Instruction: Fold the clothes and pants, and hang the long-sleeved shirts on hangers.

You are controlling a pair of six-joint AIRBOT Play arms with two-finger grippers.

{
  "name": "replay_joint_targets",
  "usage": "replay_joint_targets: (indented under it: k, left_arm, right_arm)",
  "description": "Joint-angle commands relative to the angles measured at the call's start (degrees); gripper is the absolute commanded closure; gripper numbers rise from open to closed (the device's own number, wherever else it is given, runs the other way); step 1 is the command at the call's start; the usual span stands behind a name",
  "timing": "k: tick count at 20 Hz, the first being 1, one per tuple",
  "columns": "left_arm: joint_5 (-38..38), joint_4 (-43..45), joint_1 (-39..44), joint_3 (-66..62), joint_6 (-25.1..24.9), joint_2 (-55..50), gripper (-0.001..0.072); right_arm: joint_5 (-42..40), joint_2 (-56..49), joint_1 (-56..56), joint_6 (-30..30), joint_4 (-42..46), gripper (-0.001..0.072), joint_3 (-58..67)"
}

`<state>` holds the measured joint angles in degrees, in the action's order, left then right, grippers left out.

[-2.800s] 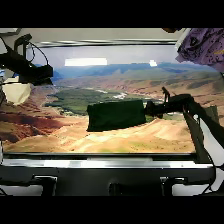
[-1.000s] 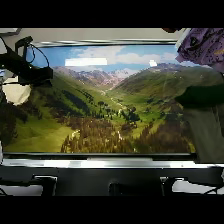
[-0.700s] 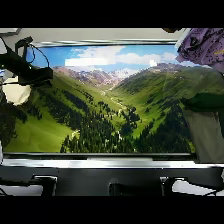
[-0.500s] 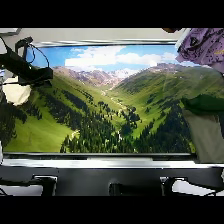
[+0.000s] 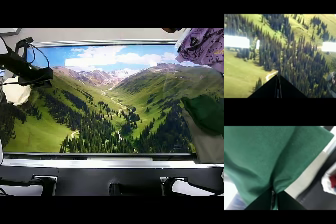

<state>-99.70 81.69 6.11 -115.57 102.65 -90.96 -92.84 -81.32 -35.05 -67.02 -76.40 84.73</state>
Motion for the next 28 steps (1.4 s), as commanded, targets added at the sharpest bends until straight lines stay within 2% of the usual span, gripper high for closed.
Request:
replay_joint_targets:
  k: [1, 12, 18, 28]
  left_arm:
    - [0.04, 0.02, 0.04, 0.00, -0.02, -0.09, 0.0683]
    - [0.11, 0.02, 0.04, 0.00, -0.02, -0.09, 0.0683]
    - [0.09, 0.02, 0.04, 0.00, -0.02, -0.09, 0.0683]
    - [0.09, 0.02, 0.04, 0.00, -0.20, -0.09, 0.0683]
  right_arm:
    - [-2.45, 0.68, -0.04, -0.26, 4.00, 0.0681, -6.12]
    - [-12.72, 0.85, -0.04, -4.17, 4.92, 0.0680, -6.40]
    - [-12.72, 2.91, -0.04, -4.33, 6.29, 0.0680, -7.61]
    - [-5.79, 6.43, -0.04, -2.58, 12.41, 0.0679, -21.66]
